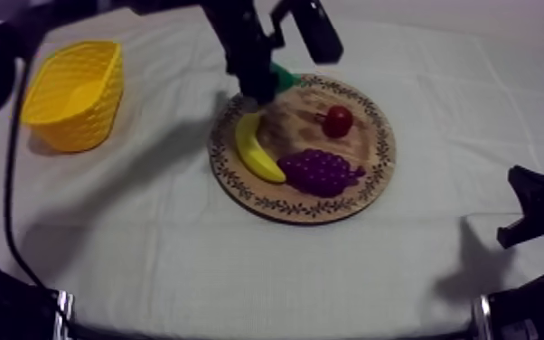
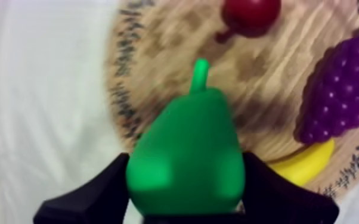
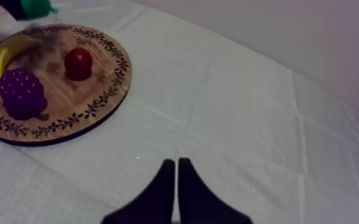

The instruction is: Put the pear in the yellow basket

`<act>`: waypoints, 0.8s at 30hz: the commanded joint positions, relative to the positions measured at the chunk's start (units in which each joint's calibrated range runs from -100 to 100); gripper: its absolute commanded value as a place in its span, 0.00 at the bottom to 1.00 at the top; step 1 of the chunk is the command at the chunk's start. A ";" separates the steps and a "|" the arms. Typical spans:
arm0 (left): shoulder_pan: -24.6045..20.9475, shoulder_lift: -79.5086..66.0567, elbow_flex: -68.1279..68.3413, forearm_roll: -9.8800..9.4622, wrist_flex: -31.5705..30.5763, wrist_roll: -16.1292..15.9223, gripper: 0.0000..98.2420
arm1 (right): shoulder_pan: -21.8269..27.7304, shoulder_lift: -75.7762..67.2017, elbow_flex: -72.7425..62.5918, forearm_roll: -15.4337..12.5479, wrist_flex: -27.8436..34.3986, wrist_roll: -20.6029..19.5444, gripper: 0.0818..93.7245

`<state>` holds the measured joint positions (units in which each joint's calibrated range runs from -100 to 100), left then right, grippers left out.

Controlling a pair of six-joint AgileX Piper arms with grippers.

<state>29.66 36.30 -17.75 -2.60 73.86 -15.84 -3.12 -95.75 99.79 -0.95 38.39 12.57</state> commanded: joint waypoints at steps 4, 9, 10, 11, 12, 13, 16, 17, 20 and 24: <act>-3.43 -15.51 2.82 0.25 0.82 0.90 0.53 | -0.02 -0.01 -0.01 0.00 0.00 0.00 0.00; -8.54 -26.58 6.37 -0.15 1.74 1.74 0.54 | -0.02 -0.01 -0.01 0.00 0.00 0.00 0.00; -9.83 -28.45 7.21 -0.13 1.92 1.77 0.54 | -0.02 -0.01 -0.01 0.00 0.00 0.00 0.00; -11.23 -30.20 8.09 0.03 2.05 1.72 0.54 | -0.02 -0.01 -0.01 0.00 0.00 0.00 0.00; -12.78 -31.81 9.11 0.29 2.14 1.58 0.55 | -0.02 -0.01 -0.01 0.00 0.00 0.00 0.00; -14.38 -33.27 10.20 0.57 2.20 1.40 0.56 | -0.02 -0.01 -0.01 0.00 0.00 0.00 0.00; -18.94 -37.11 13.84 0.65 1.90 1.00 0.59 | -0.02 -0.01 -0.01 0.00 0.00 0.00 0.00; -20.34 -38.17 15.18 0.45 1.53 0.99 0.60 | -0.02 -0.01 -0.01 0.00 0.00 0.00 0.00; -24.30 -40.41 18.95 0.01 -0.04 0.85 0.61 | -0.02 -0.01 -0.01 0.00 0.00 0.00 0.00; -28.18 -40.75 22.54 -0.26 -1.50 0.40 0.61 | -0.02 -0.01 -0.01 0.00 0.00 0.00 0.00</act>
<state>4.84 -4.72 3.45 -2.84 72.56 -15.41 -3.12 -95.75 99.79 -0.95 38.39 12.57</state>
